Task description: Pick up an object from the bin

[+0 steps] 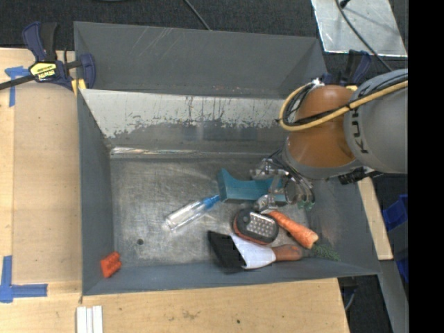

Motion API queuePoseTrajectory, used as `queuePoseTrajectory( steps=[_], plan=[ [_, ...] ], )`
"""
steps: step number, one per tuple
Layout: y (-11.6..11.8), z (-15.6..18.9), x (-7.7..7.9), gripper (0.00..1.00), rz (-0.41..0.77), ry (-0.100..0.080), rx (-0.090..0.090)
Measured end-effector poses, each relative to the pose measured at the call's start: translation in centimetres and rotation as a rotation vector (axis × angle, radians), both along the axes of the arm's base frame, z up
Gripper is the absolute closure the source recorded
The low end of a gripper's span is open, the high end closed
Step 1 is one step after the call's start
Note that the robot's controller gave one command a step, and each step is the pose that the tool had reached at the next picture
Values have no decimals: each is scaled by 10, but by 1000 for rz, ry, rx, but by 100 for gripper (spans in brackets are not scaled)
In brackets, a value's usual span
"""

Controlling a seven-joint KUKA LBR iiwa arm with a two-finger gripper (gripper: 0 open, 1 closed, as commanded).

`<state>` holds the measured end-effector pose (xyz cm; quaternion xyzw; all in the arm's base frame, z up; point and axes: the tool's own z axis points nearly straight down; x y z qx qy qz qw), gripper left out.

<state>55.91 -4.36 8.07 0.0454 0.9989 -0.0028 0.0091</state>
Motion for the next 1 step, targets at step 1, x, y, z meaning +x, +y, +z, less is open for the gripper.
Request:
queuePoseTrajectory(
  steps=[1],
  plan=[
    [0, 39, -9, 100, 5, 26, 6]
  ],
)
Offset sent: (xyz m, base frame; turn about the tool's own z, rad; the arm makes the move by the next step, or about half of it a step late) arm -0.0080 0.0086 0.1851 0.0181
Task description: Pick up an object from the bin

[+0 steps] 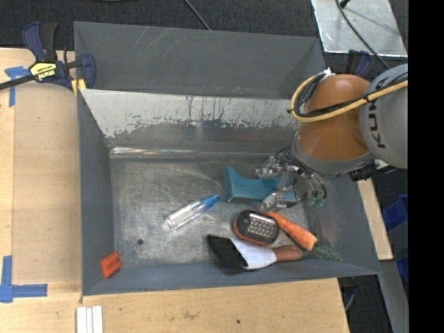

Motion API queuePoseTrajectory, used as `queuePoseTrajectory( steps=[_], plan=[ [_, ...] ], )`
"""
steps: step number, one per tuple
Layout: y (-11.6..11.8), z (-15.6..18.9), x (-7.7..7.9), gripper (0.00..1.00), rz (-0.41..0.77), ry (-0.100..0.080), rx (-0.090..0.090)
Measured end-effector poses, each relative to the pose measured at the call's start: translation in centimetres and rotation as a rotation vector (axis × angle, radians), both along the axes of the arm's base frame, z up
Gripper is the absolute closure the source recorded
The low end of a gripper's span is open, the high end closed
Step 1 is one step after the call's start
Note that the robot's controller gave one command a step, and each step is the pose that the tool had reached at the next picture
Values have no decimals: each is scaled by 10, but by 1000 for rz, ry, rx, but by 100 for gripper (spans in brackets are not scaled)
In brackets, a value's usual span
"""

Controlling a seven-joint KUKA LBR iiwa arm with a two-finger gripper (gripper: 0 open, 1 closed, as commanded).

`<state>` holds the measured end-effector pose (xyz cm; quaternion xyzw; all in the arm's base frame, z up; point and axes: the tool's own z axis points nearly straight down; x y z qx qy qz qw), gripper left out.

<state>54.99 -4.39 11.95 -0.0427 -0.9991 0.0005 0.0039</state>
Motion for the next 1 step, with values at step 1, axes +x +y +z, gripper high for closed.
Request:
queuePoseTrajectory(
  steps=[1],
  plan=[
    [8, 144, 1, 100, -22, -3, 0]
  ],
)
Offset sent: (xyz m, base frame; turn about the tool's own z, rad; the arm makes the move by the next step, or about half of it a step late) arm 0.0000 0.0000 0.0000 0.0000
